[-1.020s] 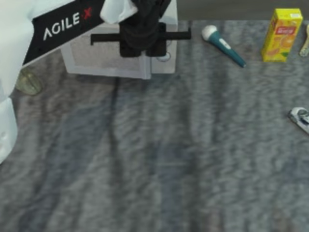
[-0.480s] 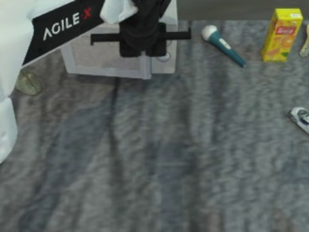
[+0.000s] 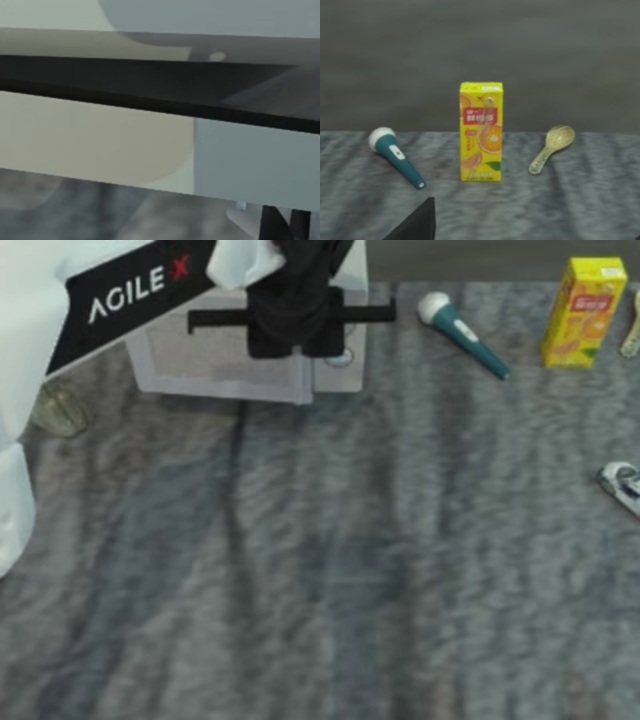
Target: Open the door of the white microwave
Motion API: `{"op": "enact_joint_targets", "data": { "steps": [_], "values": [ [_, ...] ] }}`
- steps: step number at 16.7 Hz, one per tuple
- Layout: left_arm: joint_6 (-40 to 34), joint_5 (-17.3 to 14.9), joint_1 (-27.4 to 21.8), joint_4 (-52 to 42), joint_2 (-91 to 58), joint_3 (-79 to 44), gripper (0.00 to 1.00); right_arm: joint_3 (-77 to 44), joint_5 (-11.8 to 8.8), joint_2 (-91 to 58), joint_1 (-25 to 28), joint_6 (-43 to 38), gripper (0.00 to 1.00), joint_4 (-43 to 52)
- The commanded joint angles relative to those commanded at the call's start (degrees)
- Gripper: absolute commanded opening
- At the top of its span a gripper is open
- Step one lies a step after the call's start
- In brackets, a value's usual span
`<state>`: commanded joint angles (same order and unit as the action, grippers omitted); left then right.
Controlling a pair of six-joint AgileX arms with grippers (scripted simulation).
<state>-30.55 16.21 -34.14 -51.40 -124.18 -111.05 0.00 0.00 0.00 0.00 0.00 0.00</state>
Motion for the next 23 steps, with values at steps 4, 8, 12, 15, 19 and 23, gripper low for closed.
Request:
{"op": "enact_joint_targets", "data": {
  "steps": [4, 8, 12, 15, 19, 23],
  "values": [
    [3.2, -1.1, 0.5, 2.5, 3.4, 4.8, 0.0, 0.0, 0.0, 0.0, 0.0, 0.0, 1.0, 0.0],
    [5.8, -2.4, 0.8, 4.6, 6.0, 8.6, 0.0, 0.0, 0.0, 0.0, 0.0, 0.0, 1.0, 0.0],
    [5.8, -2.4, 0.8, 4.6, 6.0, 8.6, 0.0, 0.0, 0.0, 0.0, 0.0, 0.0, 1.0, 0.0],
    [5.8, -2.4, 0.8, 4.6, 6.0, 8.6, 0.0, 0.0, 0.0, 0.0, 0.0, 0.0, 1.0, 0.0],
    [5.8, -2.4, 0.8, 4.6, 6.0, 8.6, 0.0, 0.0, 0.0, 0.0, 0.0, 0.0, 1.0, 0.0],
    [5.8, -2.4, 0.8, 4.6, 6.0, 8.6, 0.0, 0.0, 0.0, 0.0, 0.0, 0.0, 1.0, 0.0]
  ]
}}
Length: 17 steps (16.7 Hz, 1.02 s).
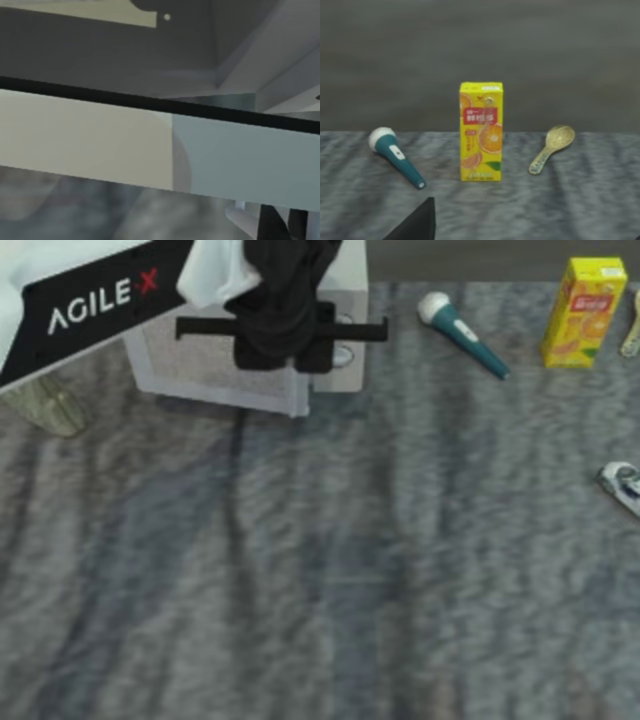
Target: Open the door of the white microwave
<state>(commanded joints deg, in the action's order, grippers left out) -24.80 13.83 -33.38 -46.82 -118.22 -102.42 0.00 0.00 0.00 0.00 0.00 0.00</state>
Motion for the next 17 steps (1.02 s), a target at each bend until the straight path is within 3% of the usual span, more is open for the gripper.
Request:
{"op": "enact_joint_targets", "data": {
  "steps": [11, 17],
  "values": [
    [-0.1, -0.3, -0.4, 0.1, -0.2, 0.2, 0.0, 0.0, 0.0, 0.0, 0.0, 0.0, 1.0, 0.0],
    [4.7, -2.4, 0.5, 2.6, 3.6, 6.5, 0.0, 0.0, 0.0, 0.0, 0.0, 0.0, 1.0, 0.0]
  ]
}}
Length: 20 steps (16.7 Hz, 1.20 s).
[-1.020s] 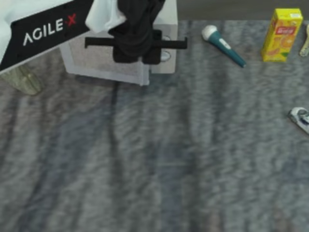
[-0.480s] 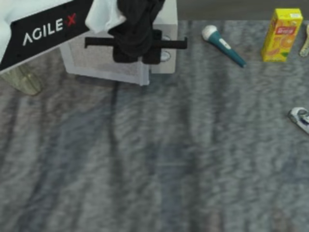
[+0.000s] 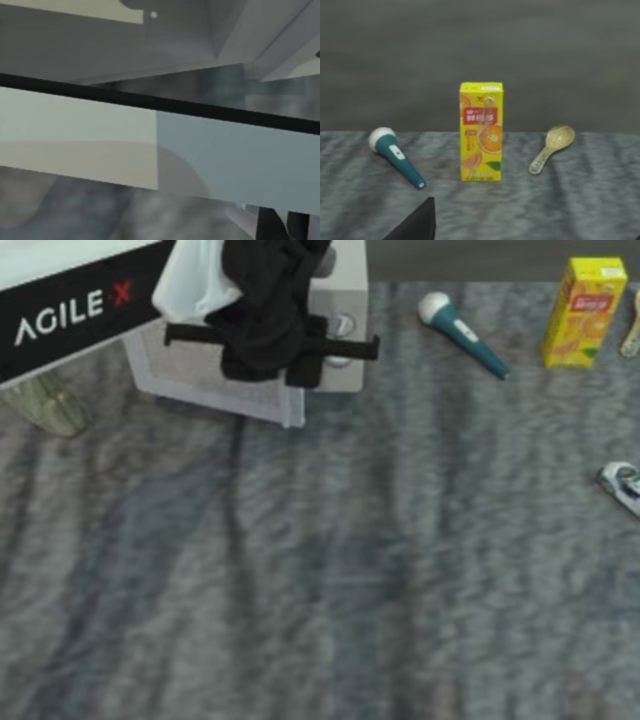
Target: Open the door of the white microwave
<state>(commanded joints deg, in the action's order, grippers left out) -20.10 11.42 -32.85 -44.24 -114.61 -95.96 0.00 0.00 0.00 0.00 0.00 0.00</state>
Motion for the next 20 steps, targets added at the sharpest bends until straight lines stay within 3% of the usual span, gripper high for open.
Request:
{"op": "enact_joint_targets", "data": {
  "steps": [20],
  "values": [
    [1.6, -0.8, 0.3, 1.4, 1.9, 1.6, 0.0, 0.0, 0.0, 0.0, 0.0, 0.0, 1.0, 0.0]
  ]
}}
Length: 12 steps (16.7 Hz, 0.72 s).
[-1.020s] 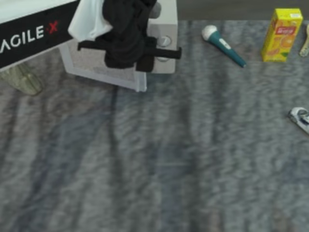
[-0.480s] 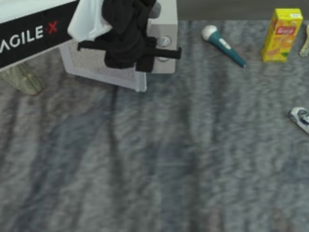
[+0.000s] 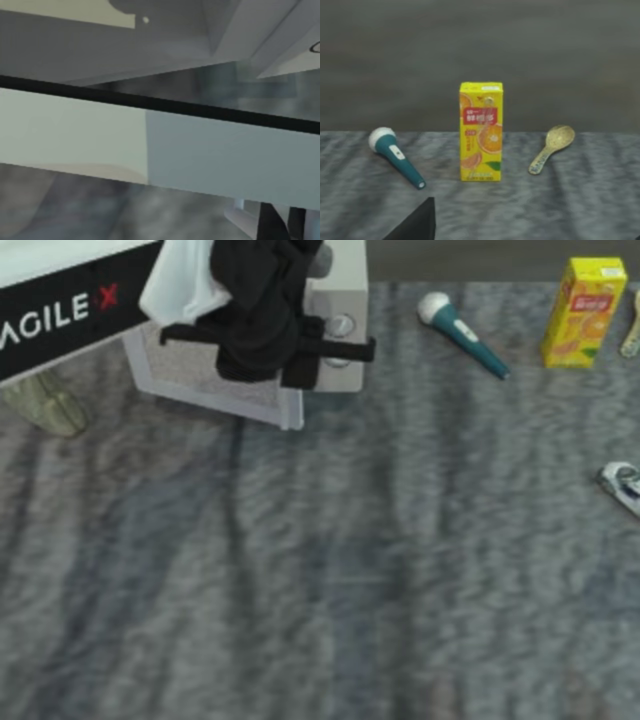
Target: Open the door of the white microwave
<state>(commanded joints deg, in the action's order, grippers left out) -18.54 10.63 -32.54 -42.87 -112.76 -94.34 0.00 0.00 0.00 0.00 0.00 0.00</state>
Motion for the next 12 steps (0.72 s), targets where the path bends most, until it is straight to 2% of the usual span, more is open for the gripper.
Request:
{"op": "enact_joint_targets", "data": {
  "steps": [7, 12],
  "values": [
    [0.0, 0.0, 0.0, 0.0, 0.0, 0.0, 0.0, 0.0, 0.0, 0.0, 0.0, 0.0, 1.0, 0.0],
    [2.1, -1.4, 0.2, 1.0, 1.6, 2.5, 0.0, 0.0, 0.0, 0.0, 0.0, 0.0, 1.0, 0.0]
  ]
}}
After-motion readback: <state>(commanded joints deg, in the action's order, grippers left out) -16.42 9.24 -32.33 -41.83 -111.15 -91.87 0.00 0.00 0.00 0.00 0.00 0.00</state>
